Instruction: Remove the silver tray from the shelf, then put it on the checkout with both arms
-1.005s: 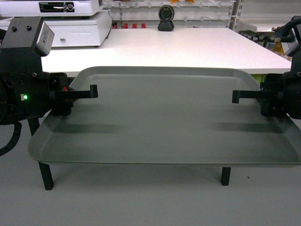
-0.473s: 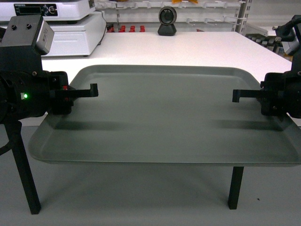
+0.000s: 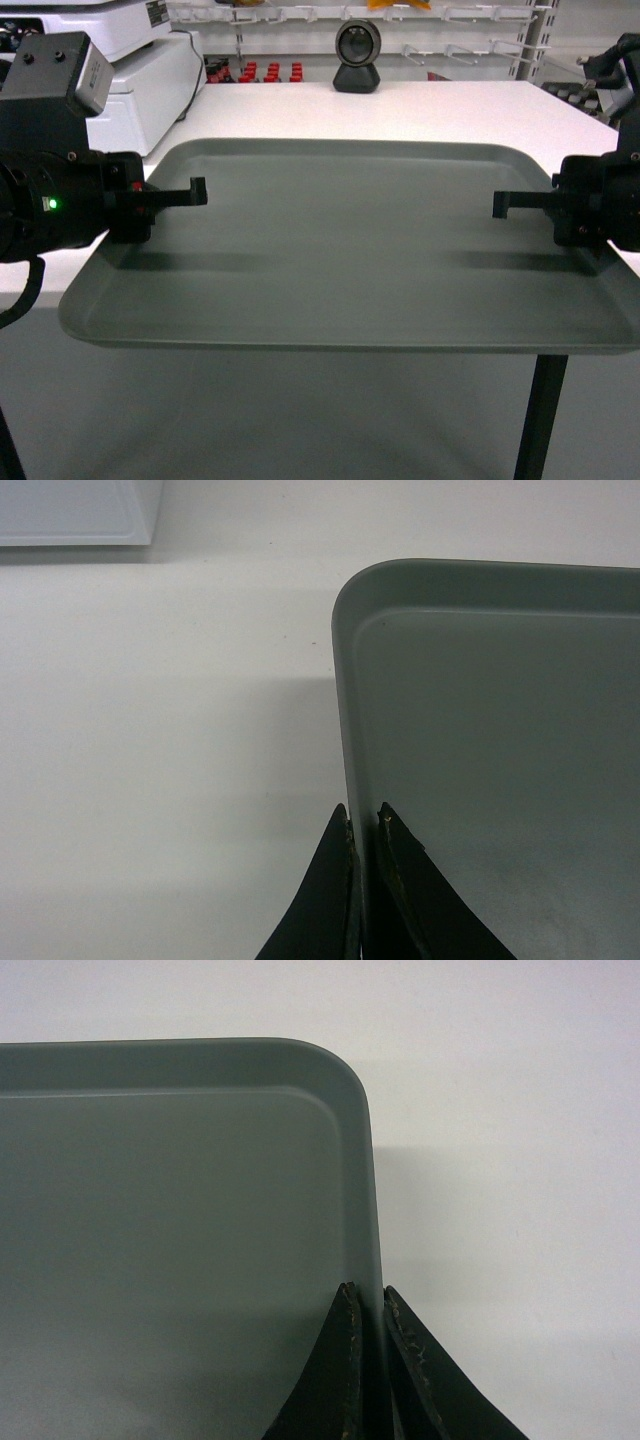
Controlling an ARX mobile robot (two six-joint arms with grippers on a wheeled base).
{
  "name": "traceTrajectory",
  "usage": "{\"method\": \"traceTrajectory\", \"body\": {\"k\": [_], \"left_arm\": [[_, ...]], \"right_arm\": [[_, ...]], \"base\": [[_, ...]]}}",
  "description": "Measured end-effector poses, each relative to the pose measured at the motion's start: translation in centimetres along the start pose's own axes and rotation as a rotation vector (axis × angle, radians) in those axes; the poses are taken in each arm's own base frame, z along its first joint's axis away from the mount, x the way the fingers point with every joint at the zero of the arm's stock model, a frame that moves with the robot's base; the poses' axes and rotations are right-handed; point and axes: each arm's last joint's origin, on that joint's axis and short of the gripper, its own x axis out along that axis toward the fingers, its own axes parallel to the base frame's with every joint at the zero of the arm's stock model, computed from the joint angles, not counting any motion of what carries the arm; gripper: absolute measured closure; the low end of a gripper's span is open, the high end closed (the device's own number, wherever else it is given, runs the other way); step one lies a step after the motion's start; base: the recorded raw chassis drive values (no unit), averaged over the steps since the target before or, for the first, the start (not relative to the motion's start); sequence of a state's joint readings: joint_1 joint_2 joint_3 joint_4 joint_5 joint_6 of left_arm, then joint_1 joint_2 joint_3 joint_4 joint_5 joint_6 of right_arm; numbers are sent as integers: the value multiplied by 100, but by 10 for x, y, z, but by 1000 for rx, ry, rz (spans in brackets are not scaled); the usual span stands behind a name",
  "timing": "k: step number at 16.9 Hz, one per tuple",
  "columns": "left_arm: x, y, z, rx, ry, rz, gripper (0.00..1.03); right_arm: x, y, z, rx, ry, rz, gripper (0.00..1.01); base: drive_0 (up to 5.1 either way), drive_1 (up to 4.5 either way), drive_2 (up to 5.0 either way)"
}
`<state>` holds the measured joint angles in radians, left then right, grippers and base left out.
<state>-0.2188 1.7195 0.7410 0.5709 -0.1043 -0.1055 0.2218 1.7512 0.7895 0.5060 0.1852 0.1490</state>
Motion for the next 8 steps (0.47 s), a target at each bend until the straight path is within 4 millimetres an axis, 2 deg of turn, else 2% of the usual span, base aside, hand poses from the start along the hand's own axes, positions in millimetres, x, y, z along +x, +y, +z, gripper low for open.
{"method": "traceTrajectory", "body": {"k": [8], "left_arm": [[0,0,0,0,-3,-1,99]], "right_arm": [[0,0,1,1,-7,1,98]], "base": [[4,412,-404]]}}
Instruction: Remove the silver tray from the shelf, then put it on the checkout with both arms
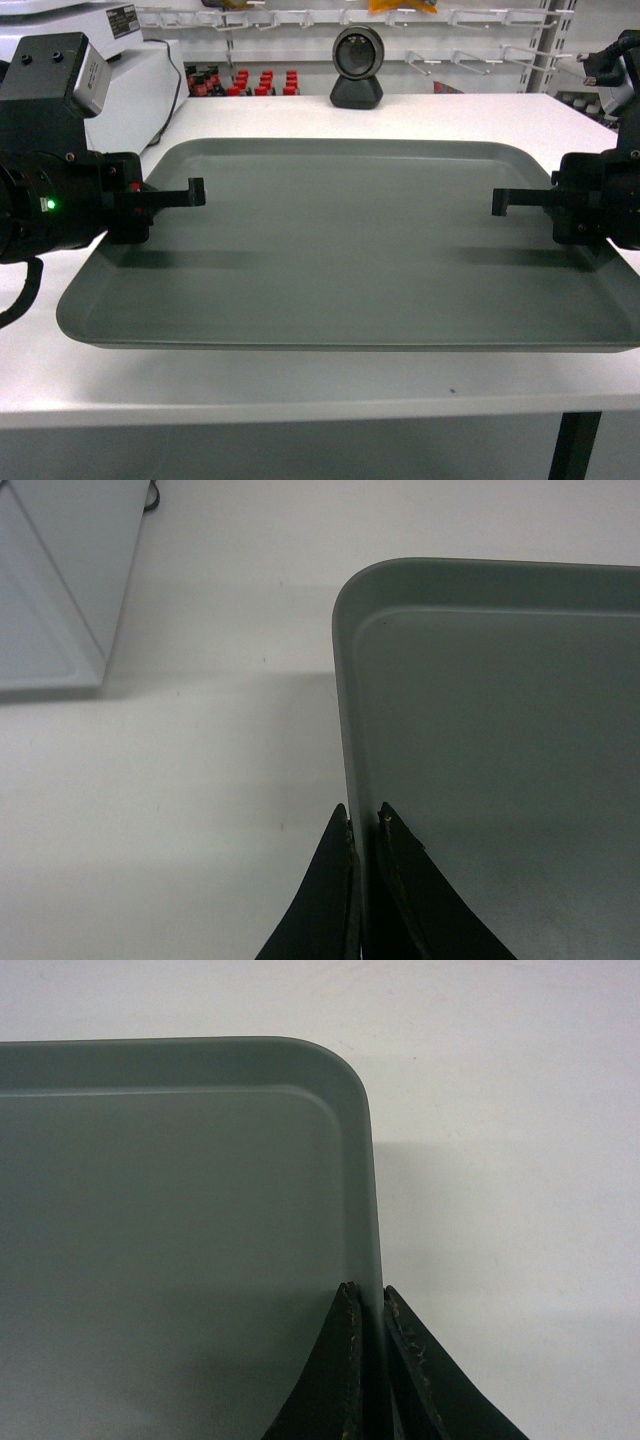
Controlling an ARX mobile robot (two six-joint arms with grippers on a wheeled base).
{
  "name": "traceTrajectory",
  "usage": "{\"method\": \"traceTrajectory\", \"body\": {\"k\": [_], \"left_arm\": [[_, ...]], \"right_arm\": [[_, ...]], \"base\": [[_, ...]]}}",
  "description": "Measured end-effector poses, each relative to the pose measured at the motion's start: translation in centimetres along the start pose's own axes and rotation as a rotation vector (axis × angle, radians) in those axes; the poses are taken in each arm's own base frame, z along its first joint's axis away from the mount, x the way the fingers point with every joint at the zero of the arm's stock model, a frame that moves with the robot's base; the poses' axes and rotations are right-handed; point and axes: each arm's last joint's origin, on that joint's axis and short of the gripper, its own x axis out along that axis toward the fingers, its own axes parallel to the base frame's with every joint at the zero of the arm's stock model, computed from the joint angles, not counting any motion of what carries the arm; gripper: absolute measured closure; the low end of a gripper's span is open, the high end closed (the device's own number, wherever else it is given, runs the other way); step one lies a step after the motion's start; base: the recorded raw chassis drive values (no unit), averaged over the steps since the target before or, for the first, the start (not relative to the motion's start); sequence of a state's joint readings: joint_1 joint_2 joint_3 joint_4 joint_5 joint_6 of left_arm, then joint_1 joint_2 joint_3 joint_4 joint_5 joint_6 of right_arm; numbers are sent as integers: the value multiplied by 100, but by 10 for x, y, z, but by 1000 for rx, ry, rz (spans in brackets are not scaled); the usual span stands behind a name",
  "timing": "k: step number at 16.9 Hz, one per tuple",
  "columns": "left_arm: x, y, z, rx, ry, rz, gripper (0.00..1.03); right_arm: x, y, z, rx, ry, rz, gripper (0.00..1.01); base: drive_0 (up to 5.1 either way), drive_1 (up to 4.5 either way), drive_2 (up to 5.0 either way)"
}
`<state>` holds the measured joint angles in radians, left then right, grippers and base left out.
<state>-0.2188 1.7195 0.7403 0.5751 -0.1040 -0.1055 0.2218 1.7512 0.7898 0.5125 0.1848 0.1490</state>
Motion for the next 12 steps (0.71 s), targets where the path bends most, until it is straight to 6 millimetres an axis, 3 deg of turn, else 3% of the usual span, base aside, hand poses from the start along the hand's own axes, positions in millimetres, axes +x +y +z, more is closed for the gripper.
{"method": "traceTrajectory", "body": {"k": [5,12], "left_arm": [[0,0,0,0,-2,0,99],[0,0,1,0,-2,0,99]], "right_arm": [[0,0,0,1,-3,0,98],[0,0,1,0,0,0,98]], "base": [[-5,405,-415],[0,0,0]]}}
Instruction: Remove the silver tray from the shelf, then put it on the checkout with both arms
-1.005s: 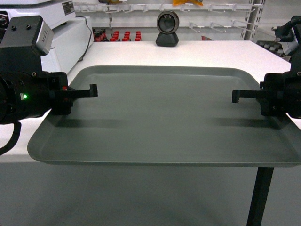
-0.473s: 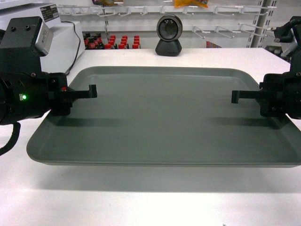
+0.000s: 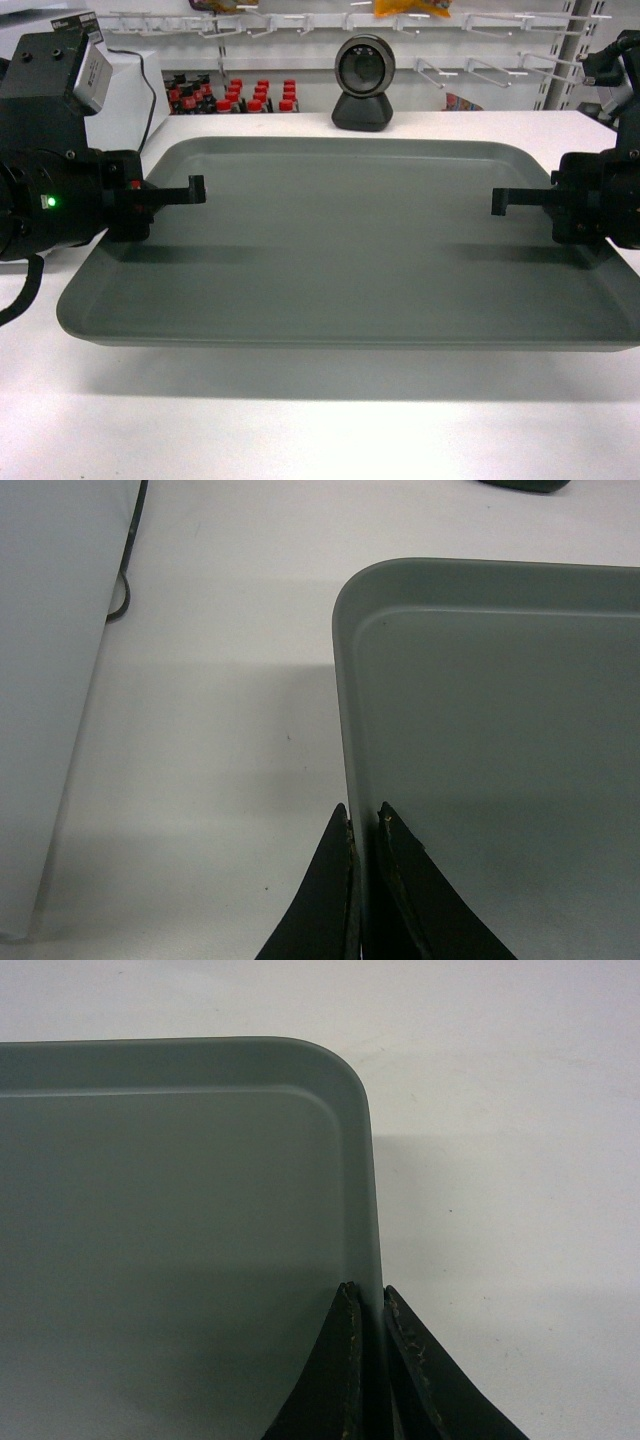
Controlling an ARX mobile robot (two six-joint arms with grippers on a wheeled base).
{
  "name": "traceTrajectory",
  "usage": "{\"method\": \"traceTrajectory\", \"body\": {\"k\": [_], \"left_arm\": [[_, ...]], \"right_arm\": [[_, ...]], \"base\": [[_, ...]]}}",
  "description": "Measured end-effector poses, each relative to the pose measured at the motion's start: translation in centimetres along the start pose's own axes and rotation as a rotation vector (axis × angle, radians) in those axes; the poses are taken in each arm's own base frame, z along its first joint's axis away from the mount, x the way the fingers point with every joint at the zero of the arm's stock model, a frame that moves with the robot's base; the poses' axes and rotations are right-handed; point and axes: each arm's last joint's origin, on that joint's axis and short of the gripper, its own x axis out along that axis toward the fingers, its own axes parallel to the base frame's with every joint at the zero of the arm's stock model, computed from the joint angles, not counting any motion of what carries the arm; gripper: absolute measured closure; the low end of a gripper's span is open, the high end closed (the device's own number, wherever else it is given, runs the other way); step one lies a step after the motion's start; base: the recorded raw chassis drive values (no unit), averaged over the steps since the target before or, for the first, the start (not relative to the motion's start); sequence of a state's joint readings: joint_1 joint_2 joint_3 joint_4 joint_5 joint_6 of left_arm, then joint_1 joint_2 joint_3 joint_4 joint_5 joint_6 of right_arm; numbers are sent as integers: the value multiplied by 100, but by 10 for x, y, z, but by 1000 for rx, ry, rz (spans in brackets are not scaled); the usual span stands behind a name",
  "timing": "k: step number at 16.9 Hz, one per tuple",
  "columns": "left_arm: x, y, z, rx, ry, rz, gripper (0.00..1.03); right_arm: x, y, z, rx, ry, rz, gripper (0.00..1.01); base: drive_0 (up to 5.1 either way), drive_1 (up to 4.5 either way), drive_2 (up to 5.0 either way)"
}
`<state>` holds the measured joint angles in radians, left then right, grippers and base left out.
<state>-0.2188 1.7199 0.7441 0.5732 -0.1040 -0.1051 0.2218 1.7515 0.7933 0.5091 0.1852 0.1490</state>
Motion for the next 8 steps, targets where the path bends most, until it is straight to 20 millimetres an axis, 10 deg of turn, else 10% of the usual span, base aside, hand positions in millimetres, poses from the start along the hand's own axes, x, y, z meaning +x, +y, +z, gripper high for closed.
{"method": "traceTrajectory", "body": {"k": [8], "left_arm": [[0,0,0,-1,0,2,99]], "right_arm": [[0,0,0,9,-48,-6,98]], "base": [[0,0,0]]}}
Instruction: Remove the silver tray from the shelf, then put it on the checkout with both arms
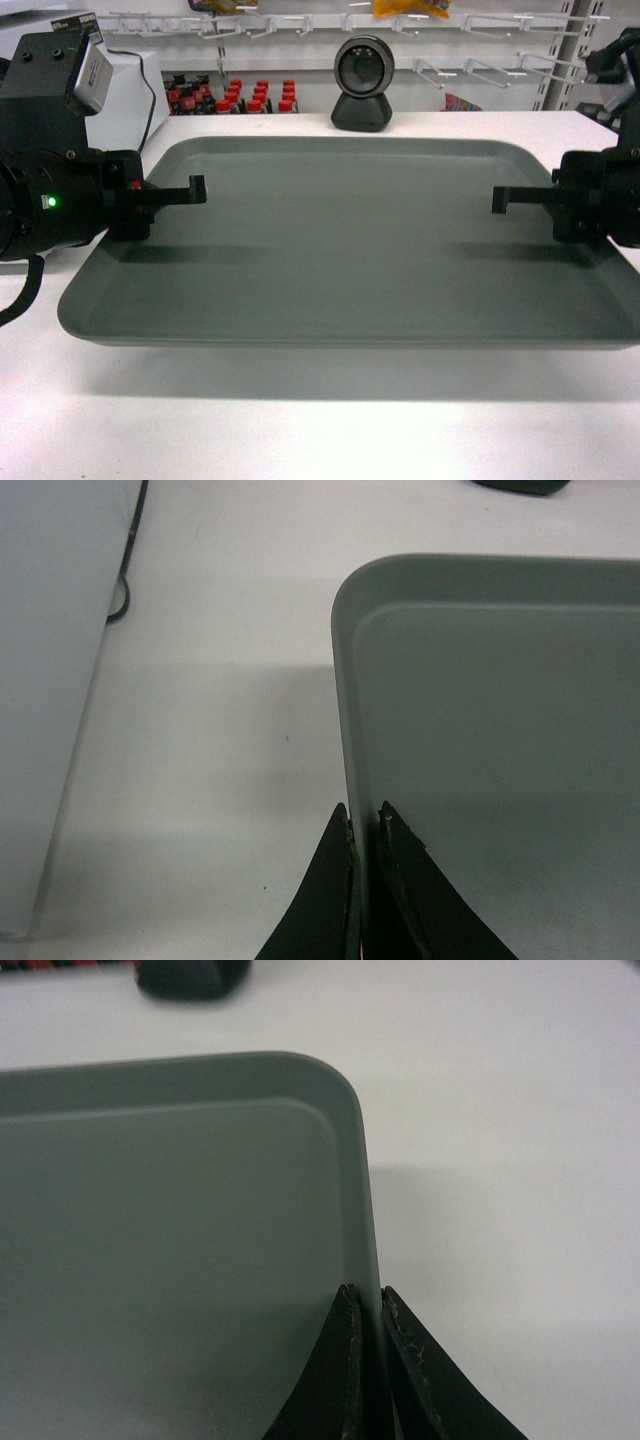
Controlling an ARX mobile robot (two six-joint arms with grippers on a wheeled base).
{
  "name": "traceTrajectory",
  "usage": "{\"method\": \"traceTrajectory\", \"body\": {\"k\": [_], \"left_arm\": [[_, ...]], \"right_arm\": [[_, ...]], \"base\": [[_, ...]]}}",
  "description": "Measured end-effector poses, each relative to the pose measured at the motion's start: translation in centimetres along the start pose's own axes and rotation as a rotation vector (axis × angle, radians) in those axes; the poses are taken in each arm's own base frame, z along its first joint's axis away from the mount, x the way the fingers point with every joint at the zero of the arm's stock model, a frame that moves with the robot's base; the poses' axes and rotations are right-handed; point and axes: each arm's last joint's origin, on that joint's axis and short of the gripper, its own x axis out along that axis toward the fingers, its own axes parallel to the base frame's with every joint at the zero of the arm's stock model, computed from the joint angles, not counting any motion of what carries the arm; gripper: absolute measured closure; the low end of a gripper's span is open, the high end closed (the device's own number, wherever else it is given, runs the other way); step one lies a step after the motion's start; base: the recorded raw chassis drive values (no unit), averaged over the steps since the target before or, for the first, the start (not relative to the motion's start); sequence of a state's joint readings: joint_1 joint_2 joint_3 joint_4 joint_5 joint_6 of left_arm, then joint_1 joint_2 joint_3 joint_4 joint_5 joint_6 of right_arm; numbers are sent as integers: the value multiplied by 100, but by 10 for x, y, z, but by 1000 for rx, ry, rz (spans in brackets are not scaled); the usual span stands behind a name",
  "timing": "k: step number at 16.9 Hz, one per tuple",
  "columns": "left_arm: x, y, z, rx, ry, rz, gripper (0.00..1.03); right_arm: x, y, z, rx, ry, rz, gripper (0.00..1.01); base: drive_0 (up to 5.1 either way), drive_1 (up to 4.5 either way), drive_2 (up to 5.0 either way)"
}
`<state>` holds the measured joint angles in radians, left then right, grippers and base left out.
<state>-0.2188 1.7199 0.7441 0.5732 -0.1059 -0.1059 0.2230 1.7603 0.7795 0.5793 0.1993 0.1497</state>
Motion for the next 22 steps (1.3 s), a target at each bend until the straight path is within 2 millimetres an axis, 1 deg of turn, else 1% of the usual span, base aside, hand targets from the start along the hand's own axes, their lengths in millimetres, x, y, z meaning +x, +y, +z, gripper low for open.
{"method": "traceTrajectory", "body": {"k": [1,2,3,5,7,8,10,12,13,16,19,20,22], "left_arm": [[2,-6,0,-1,-11,70,99],[7,-14,4,0,-25,182,99],[13,-18,7,10,-36,244,99],[26,-25,8,24,-7,269,99],[50,-30,17,22,30,268,99],[63,-32,23,8,51,274,99],[77,-35,27,-12,73,279,99],[88,-35,28,-42,101,299,99],[91,-34,25,-48,119,307,99],[98,-32,17,-55,150,316,99],[104,-30,16,-54,161,318,99],[104,-30,17,-44,165,335,89],[105,-28,18,-36,147,360,65]], "right_arm": [[2,0,-2,15,-78,-6,98],[8,1,-5,18,-119,-21,98],[15,-1,-9,16,-120,-26,98],[30,-10,-12,8,-79,-24,98],[59,-20,-9,-20,-36,-12,98],[78,-25,-6,-43,-7,-2,98],[103,-29,-1,-77,13,4,98],[124,-27,6,-117,9,22,98],[129,-26,8,-127,10,35,98],[132,-25,9,-125,38,43,98],[134,-26,10,-65,75,60,98],[134,-26,11,-50,81,71,98],[135,-30,11,-48,77,59,76]], "base": [[0,0,0],[0,0,0],[0,0,0],[0,0,0],[0,0,0],[0,0,0],[0,0,0],[0,0,0],[0,0,0],[0,0,0],[0,0,0],[0,0,0],[0,0,0]]}}
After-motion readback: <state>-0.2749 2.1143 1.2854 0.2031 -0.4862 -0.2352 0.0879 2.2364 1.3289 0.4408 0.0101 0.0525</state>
